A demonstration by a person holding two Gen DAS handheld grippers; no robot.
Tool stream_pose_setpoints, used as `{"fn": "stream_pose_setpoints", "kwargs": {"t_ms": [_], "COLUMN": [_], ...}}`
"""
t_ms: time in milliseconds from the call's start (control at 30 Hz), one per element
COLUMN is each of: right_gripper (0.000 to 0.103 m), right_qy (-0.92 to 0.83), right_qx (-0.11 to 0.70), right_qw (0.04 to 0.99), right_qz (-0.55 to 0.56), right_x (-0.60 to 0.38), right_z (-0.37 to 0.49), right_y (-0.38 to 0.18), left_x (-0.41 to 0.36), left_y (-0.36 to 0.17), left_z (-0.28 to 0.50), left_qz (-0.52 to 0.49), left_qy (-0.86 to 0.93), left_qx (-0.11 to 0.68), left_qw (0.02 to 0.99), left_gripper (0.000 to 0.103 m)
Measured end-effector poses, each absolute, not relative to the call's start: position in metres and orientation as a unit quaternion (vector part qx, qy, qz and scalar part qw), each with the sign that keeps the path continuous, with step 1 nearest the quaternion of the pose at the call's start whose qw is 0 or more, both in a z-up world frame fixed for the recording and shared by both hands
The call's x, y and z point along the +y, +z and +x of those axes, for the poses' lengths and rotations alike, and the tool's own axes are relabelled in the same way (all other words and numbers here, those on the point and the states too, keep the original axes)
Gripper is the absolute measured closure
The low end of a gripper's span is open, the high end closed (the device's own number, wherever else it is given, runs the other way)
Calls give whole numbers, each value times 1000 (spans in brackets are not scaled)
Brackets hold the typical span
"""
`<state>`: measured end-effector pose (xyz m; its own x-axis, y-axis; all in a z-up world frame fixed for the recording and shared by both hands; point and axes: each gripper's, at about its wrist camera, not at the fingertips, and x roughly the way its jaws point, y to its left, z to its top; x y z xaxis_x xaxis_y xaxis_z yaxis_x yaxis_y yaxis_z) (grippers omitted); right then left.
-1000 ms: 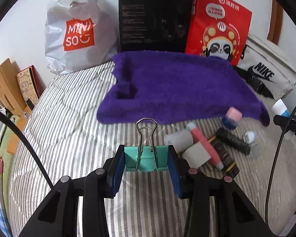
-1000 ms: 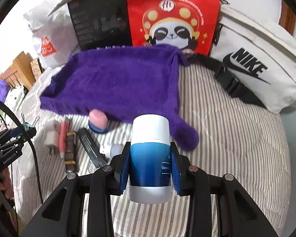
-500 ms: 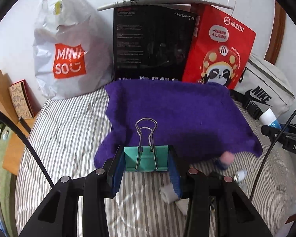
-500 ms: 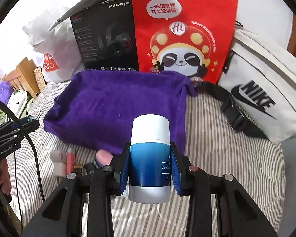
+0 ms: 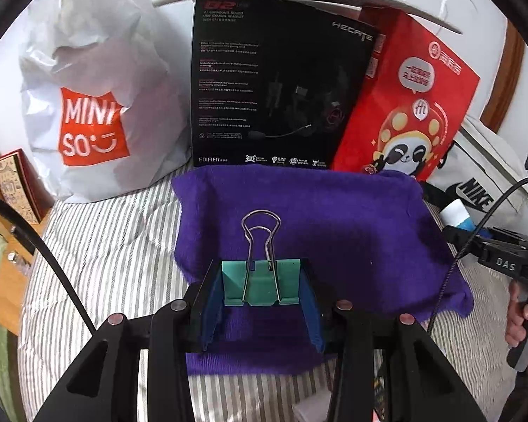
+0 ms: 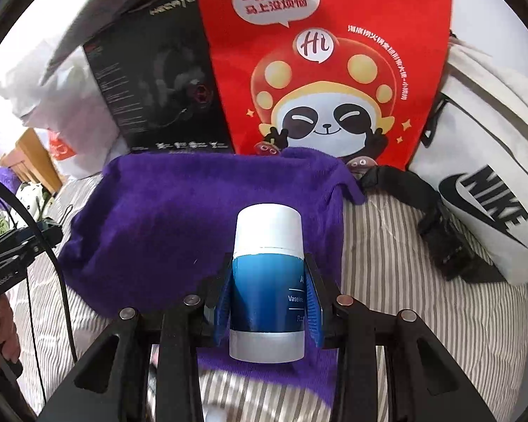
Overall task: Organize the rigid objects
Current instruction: 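Carry the clip and deodorant onto the purple towel and open both grippers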
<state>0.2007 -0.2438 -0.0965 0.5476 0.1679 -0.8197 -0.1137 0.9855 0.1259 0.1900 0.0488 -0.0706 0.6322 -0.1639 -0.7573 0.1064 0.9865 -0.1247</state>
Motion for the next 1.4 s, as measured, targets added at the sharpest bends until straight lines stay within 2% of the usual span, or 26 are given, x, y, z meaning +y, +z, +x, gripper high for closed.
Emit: {"fn": "stream_pose_setpoints", "kwargs": {"t_ms": [533, 933, 1067, 1200, 1267, 1400], "right_gripper": [67, 66, 54, 48, 38, 36], "right_qy": [65, 69, 84, 76, 72, 65], "right_qx": [527, 532, 533, 529, 527, 516], "right_qw": [847, 844, 842, 845, 847, 854], "right_qz": [8, -9, -11, -21, -21, -24], "right_x": [-238, -236, -234, -232, -233, -236], "right_z": [275, 280, 275, 263, 252, 226], "right_y": [-152, -157, -158, -149, -142, -125], "left_x": [55, 52, 51, 50, 49, 44], "left_y": [-91, -105, -110, -116, -118, -121], "left_z": [226, 243, 250, 258, 264, 275], "left_qz": [-48, -48, -46, -41, -37, -28], "left_qy": [-78, -85, -85, -81, -78, -70], "left_qx": [439, 454, 456, 463, 465, 470], "left_qw": [894, 886, 884, 882, 881, 879], "left_gripper": [64, 64, 64, 64, 64, 64]}}
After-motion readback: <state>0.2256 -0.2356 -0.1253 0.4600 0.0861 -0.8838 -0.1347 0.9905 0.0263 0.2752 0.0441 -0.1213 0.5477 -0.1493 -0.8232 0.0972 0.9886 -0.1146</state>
